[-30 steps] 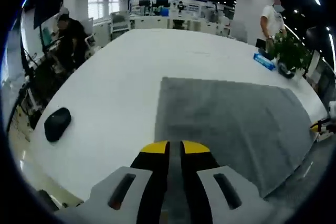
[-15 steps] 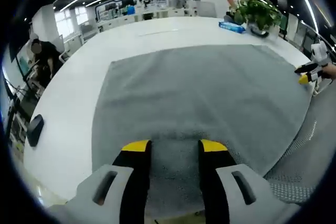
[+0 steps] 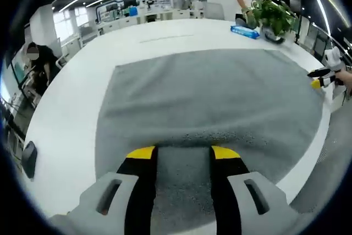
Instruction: Open the folded towel by lifting each exposed corner and separating the folded layers until the towel lies flat within the target outline without major curled edges
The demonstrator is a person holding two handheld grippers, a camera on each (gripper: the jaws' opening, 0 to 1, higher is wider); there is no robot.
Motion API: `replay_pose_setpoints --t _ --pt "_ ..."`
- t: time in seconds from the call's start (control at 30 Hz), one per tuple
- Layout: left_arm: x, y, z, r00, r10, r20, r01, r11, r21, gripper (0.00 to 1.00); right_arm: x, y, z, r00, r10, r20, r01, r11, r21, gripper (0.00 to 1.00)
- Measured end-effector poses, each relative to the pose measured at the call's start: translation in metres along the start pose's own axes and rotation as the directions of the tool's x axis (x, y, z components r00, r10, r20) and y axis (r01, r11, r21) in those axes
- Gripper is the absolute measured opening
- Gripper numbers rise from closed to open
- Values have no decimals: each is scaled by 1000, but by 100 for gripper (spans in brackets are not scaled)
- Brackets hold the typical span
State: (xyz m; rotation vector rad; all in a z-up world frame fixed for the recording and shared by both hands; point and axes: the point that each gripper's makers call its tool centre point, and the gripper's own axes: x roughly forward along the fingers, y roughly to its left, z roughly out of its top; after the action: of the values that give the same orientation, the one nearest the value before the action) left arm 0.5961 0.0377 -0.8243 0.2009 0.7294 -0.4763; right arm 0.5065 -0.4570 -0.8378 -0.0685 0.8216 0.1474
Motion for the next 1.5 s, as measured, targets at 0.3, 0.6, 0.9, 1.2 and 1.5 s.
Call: replay_pose_setpoints --t 0.3,0.6,0.9,1.2,1.5 --pt "22 1 20 997 -14 -75 15 1000 14 37 18 -21 20 999 -33 23 32 999 34 75" --pt "11 1 9 998 -24 -56 24 1000 -6 38 17 -20 19 998 -36 49 34 999 34 75" --pt "-41 -23 57 974 -23 223 78 967 -244 59 -51 7 81 891 43 452 -184 945 272 100" --pt "-114 -89 115 818 56 573 110 962 -252 73 -166 53 75 797 -40 603 -53 989 135 100" --pt "-108 -113 123 802 -29 597 20 1000 22 91 -156 94 91 795 -18 606 20 1000 4 100"
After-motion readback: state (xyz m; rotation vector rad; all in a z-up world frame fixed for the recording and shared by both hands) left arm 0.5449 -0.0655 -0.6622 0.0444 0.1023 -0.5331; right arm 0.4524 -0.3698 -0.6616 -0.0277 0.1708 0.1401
